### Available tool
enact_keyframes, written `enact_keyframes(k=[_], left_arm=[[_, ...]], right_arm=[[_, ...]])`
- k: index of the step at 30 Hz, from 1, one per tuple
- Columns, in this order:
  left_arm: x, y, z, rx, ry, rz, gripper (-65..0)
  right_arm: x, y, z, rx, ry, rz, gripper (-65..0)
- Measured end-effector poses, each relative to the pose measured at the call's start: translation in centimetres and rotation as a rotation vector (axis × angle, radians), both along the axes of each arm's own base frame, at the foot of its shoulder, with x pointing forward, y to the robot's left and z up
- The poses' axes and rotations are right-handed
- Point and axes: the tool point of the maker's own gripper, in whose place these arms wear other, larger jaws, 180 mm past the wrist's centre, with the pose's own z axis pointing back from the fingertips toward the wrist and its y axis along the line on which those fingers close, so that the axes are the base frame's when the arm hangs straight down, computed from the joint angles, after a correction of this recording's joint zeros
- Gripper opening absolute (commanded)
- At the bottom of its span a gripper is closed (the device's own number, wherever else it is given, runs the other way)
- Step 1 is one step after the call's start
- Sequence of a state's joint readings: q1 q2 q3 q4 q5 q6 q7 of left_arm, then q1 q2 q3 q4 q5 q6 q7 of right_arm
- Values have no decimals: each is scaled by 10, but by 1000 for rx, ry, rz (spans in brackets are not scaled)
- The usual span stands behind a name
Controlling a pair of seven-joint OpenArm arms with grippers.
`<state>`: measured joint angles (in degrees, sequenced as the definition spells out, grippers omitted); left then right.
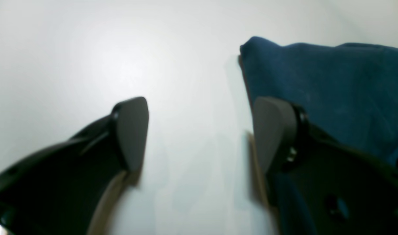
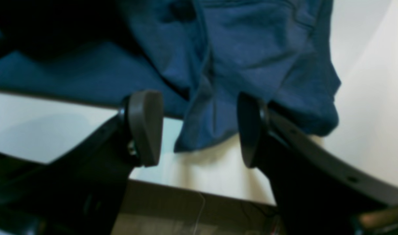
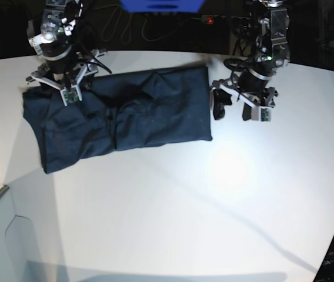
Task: Layout the t-shirt on the table in an organized manner, then fold the t-shirt properly
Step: 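Move the right gripper along the strip end and regrasp its edge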
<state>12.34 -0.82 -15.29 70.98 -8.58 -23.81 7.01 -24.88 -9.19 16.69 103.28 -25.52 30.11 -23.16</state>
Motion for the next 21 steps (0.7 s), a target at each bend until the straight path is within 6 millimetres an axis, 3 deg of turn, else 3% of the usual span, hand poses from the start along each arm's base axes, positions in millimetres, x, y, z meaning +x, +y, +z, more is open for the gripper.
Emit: enact_keyframes(k=[10, 17, 21], left_arm=[[0, 0, 0, 0, 0, 0, -161], [0, 0, 0, 0, 0, 0, -161], [0, 0, 0, 0, 0, 0, -162]], right_arm=[[-12, 3, -24, 21, 72, -2, -289], [-17, -26, -33, 5, 93, -90, -290], [-20, -31, -34, 1, 99, -101, -293]])
